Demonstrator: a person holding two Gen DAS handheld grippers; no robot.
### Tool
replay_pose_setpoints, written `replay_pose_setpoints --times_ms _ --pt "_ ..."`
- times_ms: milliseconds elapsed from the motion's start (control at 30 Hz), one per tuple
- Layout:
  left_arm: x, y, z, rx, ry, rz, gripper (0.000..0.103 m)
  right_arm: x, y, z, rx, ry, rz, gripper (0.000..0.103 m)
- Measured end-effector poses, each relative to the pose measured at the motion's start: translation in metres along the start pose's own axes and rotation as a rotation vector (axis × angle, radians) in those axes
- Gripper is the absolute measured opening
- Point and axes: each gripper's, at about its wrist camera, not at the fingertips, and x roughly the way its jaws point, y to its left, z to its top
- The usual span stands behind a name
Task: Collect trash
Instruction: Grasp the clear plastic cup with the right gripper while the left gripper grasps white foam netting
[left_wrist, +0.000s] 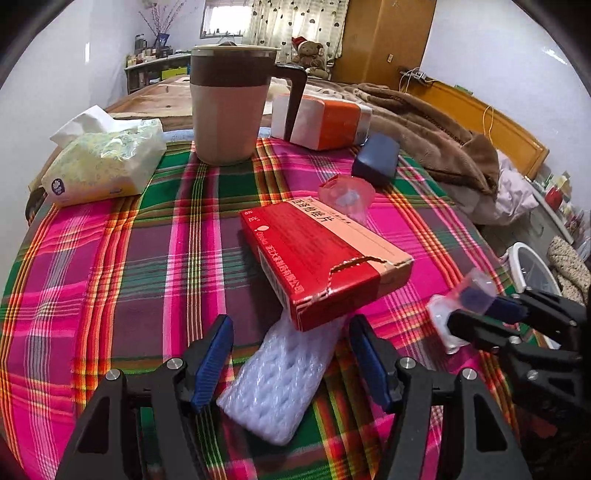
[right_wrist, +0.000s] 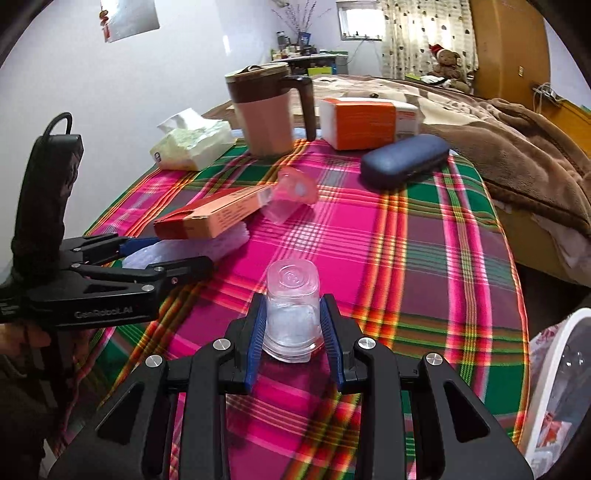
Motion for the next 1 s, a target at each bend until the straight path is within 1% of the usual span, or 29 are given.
replay_pose_setpoints --times_ms 133,167,200,300,500,600,767,1000 --pt "0.001 -0.006 0.000 0.029 0.005 0.026 0.064 0.001 -0.003 0.000 0.009 -0.002 0.004 0.031" --pt "0.002 -0.007 0.000 0.034 0.008 0.035 0.061 0.001 -0.003 0.000 0.008 -0.003 0.005 0.031" --pt "0.002 -0.008 -0.001 0.036 0.008 0.043 0.055 0.000 -0.003 -0.001 0.006 -0.004 0.006 0.031" --pt "0.000 -0.007 -0.001 0.019 0.008 0.043 0.045 -0.003 -0.002 -0.002 -0.003 -0.011 0.005 0.031" --pt "-0.007 -0.009 -0.009 0.008 0.004 0.060 0.034 -0.010 -0.004 -0.005 -0.006 -0.022 0.003 0.031" --pt "-0.013 -0.010 -0.015 -0.020 0.002 0.059 0.032 -0.014 -0.006 -0.007 0.001 -0.027 0.005 0.031" --pt "-0.025 -0.015 -0.029 -0.052 -0.005 0.046 0.032 -0.021 -0.007 -0.011 0.005 -0.036 0.008 0.031" --pt "-0.046 -0.030 -0.048 -0.069 -0.032 0.044 0.032 -0.032 -0.011 -0.019 0.016 -0.051 0.003 0.031"
